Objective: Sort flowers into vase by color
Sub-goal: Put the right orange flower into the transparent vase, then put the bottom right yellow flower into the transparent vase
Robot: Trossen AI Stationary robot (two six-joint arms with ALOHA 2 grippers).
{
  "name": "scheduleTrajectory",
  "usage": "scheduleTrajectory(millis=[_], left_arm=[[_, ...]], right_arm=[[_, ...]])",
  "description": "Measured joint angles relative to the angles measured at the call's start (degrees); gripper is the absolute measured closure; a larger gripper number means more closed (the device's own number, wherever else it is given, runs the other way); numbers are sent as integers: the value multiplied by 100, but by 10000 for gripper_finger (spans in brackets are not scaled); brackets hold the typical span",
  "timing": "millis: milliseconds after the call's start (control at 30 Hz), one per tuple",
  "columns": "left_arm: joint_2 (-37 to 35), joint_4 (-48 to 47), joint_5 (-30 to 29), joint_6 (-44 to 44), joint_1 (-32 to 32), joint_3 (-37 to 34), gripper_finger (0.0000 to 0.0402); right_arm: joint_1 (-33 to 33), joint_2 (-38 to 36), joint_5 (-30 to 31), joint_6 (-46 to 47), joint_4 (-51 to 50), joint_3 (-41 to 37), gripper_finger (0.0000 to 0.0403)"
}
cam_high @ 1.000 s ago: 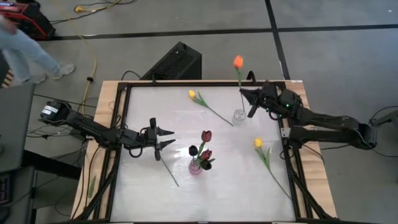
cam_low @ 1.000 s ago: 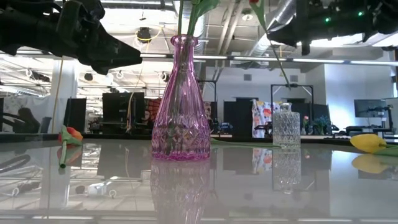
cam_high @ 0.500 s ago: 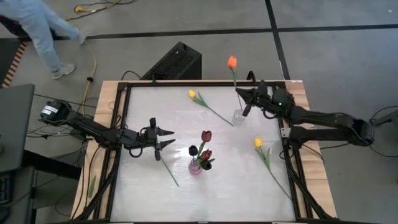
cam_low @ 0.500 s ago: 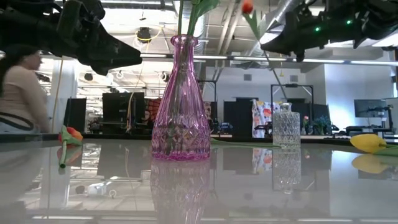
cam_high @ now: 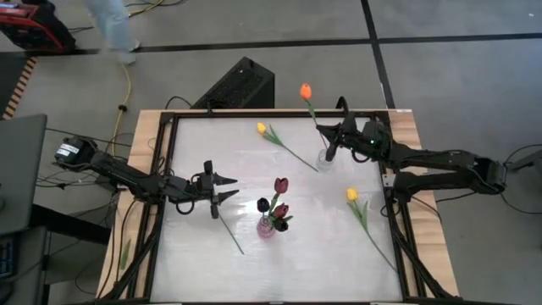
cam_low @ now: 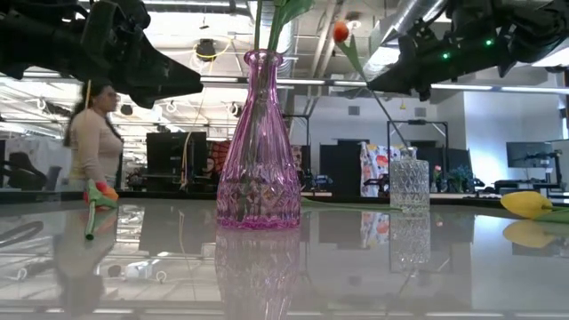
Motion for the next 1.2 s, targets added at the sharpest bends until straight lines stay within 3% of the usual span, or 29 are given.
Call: scheduleTrajectory(millis=[467, 667, 900, 1000, 1200], left_arm=[[0, -52, 3, -3, 1, 0, 255], [0, -48, 4, -90, 1, 0, 255], [0, -44, 4, -90, 0, 0, 255], [0, -44, 4, -90, 2, 0, 255], [0, -69, 4, -80, 1, 0, 255]], right_arm=[[93, -680, -25, -140, -1973, 9, 342], [93, -808, -96, -146, -3495, 418, 340], [95, -804, -898, 41, -5231, 1020, 322], [112, -806, -1311, 215, -5918, 1287, 286], [537, -680, -2869, 1300, -6530, 1682, 193]])
